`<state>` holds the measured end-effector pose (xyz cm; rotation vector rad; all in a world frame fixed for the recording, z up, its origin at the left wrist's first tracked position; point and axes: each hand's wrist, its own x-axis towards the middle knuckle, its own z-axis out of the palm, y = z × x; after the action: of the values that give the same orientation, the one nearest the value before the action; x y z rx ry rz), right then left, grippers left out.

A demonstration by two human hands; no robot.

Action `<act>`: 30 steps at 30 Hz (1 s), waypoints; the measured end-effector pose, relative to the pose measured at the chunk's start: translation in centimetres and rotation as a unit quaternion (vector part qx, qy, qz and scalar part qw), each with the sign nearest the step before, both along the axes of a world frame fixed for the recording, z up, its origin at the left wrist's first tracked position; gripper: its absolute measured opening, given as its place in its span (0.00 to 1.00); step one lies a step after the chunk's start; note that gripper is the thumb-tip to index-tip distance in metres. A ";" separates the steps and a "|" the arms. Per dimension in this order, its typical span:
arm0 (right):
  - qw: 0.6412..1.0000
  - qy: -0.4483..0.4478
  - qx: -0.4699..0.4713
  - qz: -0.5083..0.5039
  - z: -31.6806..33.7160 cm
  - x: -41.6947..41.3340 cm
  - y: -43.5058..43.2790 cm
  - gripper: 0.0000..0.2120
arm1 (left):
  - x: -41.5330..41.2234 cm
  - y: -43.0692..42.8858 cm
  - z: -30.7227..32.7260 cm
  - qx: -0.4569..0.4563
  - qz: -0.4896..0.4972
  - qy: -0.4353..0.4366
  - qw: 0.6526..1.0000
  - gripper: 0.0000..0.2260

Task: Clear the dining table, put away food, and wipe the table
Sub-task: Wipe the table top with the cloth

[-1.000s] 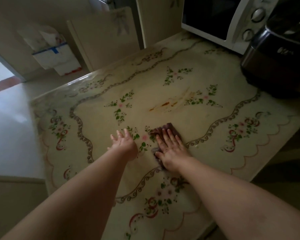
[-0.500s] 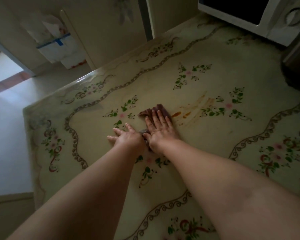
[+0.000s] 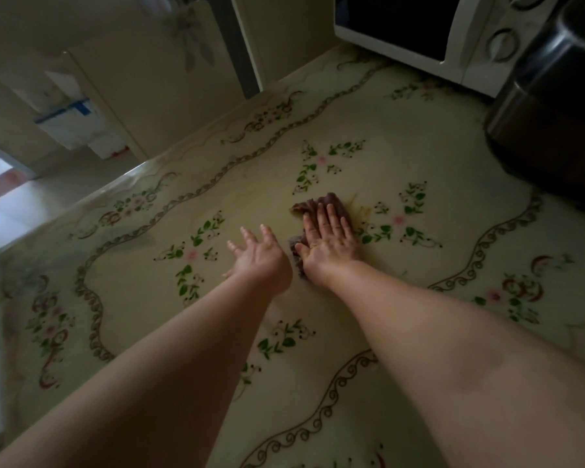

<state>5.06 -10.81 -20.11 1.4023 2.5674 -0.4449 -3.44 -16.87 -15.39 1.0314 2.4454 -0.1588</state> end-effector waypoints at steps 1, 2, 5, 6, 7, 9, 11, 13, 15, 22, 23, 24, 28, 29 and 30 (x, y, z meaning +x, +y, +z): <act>1.000 -0.002 0.001 -0.011 -0.1 0.2 0.6 0.30 | 0.3 0.6 0.0 -0.007 -0.008 -0.008 1.000 0.38; 1.000 -0.004 0.002 -0.022 0.0 0.4 1.3 0.31 | 0.7 1.3 0.0 -0.014 -0.016 -0.016 1.000 0.38; 0.998 -0.012 0.007 -0.061 0.1 1.8 3.3 0.31 | 1.5 2.5 -0.4 -0.039 -0.022 -0.046 0.998 0.36; 0.997 -0.015 0.011 -0.076 0.0 2.3 3.9 0.32 | 1.7 2.8 -0.6 -0.045 -0.018 -0.045 0.998 0.36; 0.996 -0.016 0.013 -0.092 0.0 3.0 4.3 0.32 | 1.9 3.0 -0.9 -0.050 -0.013 -0.039 0.998 0.36; 0.992 -0.022 0.019 -0.121 0.1 4.5 4.4 0.35 | 2.1 3.1 -0.9 -0.054 -0.006 -0.024 0.998 0.36; 0.989 -0.026 0.019 -0.147 0.2 6.3 3.9 0.36 | 2.2 3.1 -0.8 -0.052 -0.003 -0.026 0.998 0.36; 0.985 -0.027 0.013 -0.169 0.3 7.9 3.1 0.38 | 2.0 2.9 -0.6 -0.047 0.001 -0.043 0.998 0.34; 0.980 -0.023 0.011 -0.196 0.3 9.1 2.1 0.39 | 1.6 2.4 -0.2 -0.041 -0.010 -0.055 0.998 0.34; 0.974 -0.020 0.011 -0.227 0.2 12.1 -3.9 0.38 | 1.5 -4.1 0.9 0.019 -0.052 -0.088 0.995 0.33; 0.975 -0.017 0.009 -0.221 0.3 12.2 -5.2 0.37 | 1.8 -5.5 1.0 0.020 -0.055 -0.094 0.994 0.33; 0.977 -0.012 0.006 -0.211 0.4 12.3 -6.3 0.35 | 2.1 -6.6 1.0 0.019 -0.060 -0.101 0.993 0.34; 0.990 0.010 -0.008 -0.140 0.9 11.4 -11.3 0.30 | 2.1 -11.4 2.4 0.019 -0.064 -0.107 0.992 0.34; 0.993 0.018 -0.009 -0.120 1.0 11.0 -12.8 0.29 | 1.8 -12.7 3.0 0.021 -0.061 -0.099 0.993 0.33; 0.995 0.030 -0.012 -0.099 0.9 10.6 -14.0 0.28 | 1.6 -13.5 3.3 0.023 -0.060 -0.090 0.994 0.33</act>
<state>15.66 -24.82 -19.24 1.6665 2.4692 -0.5528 -1.85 -30.33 -12.06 1.1613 2.2360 -0.0478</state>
